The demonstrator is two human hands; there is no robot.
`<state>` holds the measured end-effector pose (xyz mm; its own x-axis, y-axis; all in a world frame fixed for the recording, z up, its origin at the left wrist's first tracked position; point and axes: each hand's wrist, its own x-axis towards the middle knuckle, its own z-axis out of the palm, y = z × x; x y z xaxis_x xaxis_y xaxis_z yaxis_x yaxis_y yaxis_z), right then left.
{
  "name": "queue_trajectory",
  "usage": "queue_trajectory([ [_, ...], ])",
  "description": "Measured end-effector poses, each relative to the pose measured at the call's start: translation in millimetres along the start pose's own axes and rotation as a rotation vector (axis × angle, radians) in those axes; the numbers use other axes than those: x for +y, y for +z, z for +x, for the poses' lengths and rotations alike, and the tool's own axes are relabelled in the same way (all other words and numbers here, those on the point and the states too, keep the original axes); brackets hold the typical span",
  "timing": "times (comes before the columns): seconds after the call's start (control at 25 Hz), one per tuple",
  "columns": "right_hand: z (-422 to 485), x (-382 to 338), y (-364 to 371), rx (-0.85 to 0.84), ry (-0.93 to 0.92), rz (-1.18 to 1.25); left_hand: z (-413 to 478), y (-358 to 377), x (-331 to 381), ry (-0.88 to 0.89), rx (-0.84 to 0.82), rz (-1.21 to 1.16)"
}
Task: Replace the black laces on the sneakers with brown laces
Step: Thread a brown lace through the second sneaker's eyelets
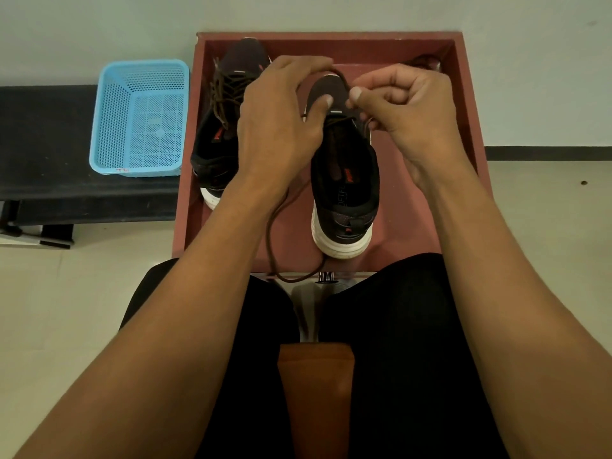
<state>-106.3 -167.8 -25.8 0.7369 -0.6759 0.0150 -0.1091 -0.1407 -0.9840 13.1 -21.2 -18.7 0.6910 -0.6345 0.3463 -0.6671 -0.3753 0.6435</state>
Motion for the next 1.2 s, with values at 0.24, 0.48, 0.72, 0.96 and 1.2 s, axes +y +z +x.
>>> queue_trajectory([
  [0.24, 1.0, -1.6, 3.6, -0.097, -0.04, -0.046, -2.0, 3.5, 2.8, -0.007, -0.041, 0.056],
  [0.48, 1.7, 2.0, -1.2, -0.015, -0.015, 0.027, 0.5, 5.1, -10.8, -0.149, -0.051, 0.069],
  [0.72, -0.7, -3.7, 4.2, -0.072, -0.061, -0.123, 1.0, 7.4, 0.6, -0.017, -0.123, -0.024],
  [0.96, 3.1, 3.8, -1.8, 0.071, 0.106, -0.504, -0.2, 8.6, -9.9, -0.087, -0.113, -0.06],
  [1.2, 6.6, -2.9, 11.0, 0.058, 0.178, -0.811, -1.8, 17.0, -9.8, -0.123, -0.167, 0.016],
])
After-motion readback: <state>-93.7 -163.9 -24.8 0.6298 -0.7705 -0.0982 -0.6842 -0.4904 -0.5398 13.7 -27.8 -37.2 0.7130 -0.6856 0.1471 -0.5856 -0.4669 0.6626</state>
